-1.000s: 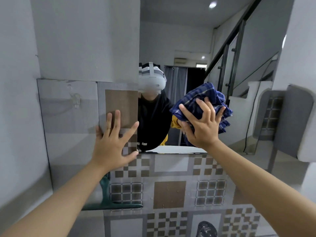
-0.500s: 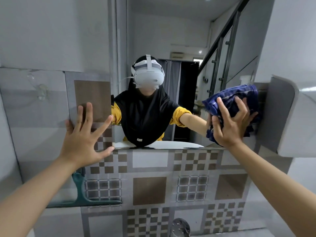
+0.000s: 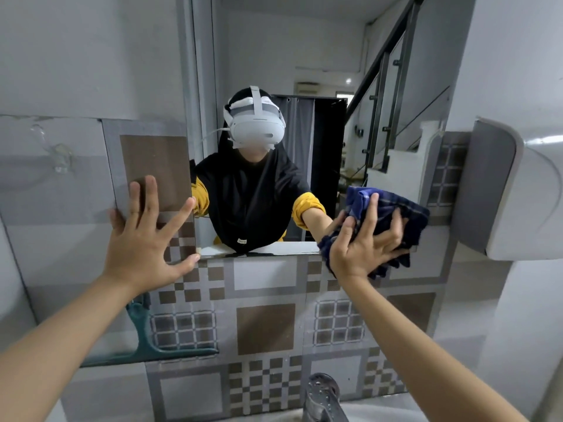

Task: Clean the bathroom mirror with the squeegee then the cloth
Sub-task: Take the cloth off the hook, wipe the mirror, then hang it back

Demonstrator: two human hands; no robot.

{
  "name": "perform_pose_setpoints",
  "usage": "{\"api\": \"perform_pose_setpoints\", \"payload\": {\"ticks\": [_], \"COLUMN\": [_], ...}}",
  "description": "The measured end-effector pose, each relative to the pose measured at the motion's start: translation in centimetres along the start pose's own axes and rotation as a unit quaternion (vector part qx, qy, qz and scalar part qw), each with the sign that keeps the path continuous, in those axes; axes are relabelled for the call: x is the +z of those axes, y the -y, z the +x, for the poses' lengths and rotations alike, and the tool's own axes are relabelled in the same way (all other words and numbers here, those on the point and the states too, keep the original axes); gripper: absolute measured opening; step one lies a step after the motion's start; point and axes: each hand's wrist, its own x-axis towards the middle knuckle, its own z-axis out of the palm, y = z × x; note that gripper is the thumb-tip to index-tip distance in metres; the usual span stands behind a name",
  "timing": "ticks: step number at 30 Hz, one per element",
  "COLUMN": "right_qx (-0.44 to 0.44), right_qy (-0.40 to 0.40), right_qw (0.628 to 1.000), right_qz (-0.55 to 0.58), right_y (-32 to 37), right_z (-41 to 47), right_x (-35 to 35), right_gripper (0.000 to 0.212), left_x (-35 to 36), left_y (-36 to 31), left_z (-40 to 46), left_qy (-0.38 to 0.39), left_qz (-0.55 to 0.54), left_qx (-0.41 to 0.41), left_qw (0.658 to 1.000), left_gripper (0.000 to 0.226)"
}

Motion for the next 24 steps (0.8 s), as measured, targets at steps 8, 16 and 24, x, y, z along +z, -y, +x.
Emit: {"api": "perform_pose_setpoints", "payload": {"ticks": [8,16,24], "right_qx": [-0.049,-0.082,-0.044], "right_qy": [0.029,0.077,0.235], "right_qw": [0.998,0.993,0.966], "right_qz": [0.032,0.034,0.097], "right_y": [9.1,16.8,19.9], "right_z": [-6.9,-12.3,-13.2], "right_x": [3.3,5.4,3.1], "right_gripper": [0.049,0.047,0.053], "left_x": [-0.2,-3.0,-6.6], "left_y": [0.1,1.0,0.6], "left_z": [-0.2,-0.7,0.2], "left_qy": [0.006,-0.041,0.044], "left_qz": [-0.051,-0.414,-0.623], "left_qx": [0.002,-0.044,-0.164], "left_qw": [0.999,0.908,0.763], "left_gripper": [0.091,0.052,0.027]}}
